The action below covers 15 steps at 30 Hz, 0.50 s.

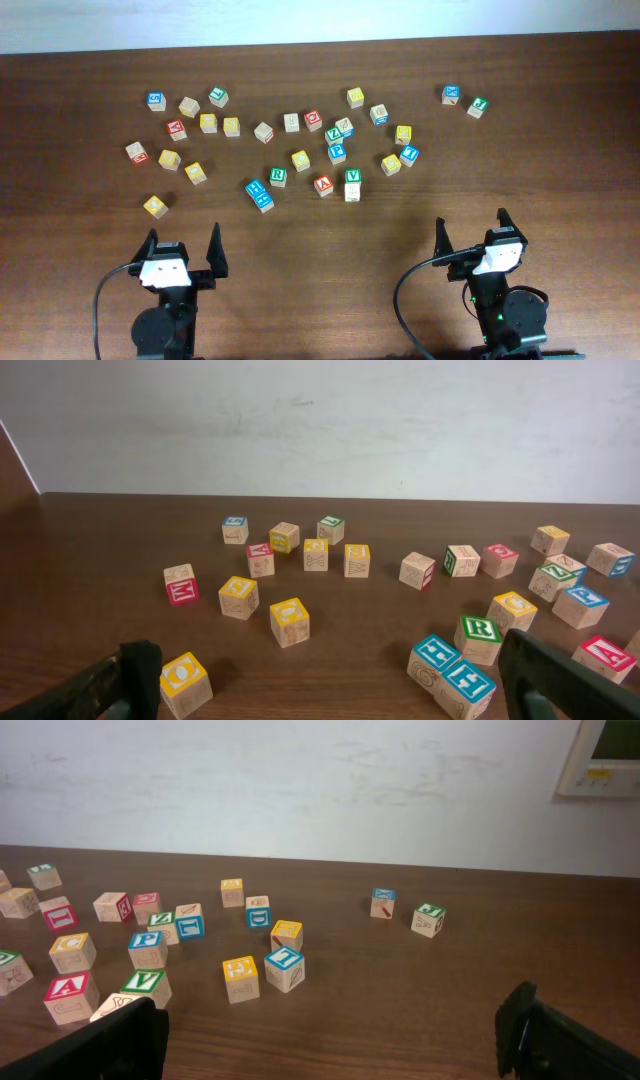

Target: Spell out RSS

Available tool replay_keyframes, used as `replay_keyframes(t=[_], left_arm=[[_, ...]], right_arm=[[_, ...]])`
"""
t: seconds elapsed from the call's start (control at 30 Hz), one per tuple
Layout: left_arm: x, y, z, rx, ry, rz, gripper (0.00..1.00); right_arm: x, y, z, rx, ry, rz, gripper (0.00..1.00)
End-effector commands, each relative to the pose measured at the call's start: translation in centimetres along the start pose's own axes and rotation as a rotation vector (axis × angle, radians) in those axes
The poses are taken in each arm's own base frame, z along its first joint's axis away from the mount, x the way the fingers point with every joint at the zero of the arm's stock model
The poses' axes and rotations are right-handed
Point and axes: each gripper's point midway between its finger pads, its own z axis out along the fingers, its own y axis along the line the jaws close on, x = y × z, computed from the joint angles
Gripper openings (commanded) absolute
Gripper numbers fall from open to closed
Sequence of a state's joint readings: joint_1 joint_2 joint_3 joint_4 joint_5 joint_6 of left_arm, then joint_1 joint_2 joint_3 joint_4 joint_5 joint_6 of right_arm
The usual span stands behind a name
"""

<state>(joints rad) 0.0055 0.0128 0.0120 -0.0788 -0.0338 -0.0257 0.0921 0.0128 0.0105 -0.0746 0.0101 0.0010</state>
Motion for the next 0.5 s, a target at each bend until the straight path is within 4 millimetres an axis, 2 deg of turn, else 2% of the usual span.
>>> replay_keyframes(t=[0.0,0.07,0.17,0.23,0.27,0.33,0.47], left_arm=[[0.1,-0.3,0.0,0.016,0.001,0.013,0.99],[0.0,-0.6,0.0,0.033,-0.005,0.012,0.99],[-1.6,-4.8,-0.8,0.281,-0.07,0.02,0.99],[-3.3,-6.9,-1.7,0.409,-0.142,0.037,0.99],[-5.2,-8.4,-2.8,0.504,-0.231,0.064,0.99],[-8.3,-9.8,-4.7,0.595,-0.377,0.112,0.99],[-14.1,-8.9,-6.4,0.538,-0.477,0.079,0.99]], right_arm=[[0.2,-0.3,0.0,0.017,0.003,0.008,0.98],[0.2,-0.3,0.0,0.017,0.003,0.008,0.98],[0.2,-0.3,0.0,0.017,0.003,0.008,0.98],[0.2,-0.3,0.0,0.017,0.003,0.008,0.98],[0.2,-0.3,0.0,0.017,0.003,0.008,0.98],[0.2,-0.3,0.0,0.017,0.003,0.008,0.98],[0.2,-0.3,0.0,0.017,0.003,0.008,0.98]])
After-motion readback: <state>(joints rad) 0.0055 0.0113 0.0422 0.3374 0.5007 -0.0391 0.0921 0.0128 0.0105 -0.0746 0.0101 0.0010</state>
